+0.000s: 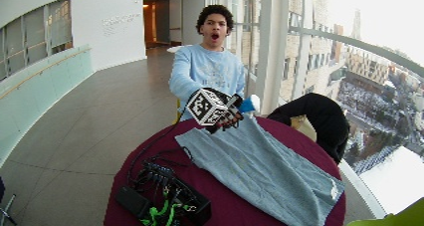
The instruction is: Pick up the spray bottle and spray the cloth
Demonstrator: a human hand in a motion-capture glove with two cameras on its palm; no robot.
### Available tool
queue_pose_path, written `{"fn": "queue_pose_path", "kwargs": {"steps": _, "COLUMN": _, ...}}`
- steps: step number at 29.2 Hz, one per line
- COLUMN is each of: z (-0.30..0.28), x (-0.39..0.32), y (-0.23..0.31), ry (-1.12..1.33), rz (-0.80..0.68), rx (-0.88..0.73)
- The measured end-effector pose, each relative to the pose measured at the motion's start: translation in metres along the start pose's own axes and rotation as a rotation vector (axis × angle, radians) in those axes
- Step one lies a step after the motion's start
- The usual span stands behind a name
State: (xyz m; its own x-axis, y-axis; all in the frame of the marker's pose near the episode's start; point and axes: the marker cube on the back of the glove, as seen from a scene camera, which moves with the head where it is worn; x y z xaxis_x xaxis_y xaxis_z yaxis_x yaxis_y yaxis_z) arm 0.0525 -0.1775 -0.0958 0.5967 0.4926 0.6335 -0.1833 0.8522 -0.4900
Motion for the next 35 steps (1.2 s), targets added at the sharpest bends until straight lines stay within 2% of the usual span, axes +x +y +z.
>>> {"fn": "queue_pose_path", "kwargs": {"steps": 35, "z": 0.012, "x": 0.004, "y": -0.005, "ry": 0.013, "rz": 0.039, "rx": -0.015}}
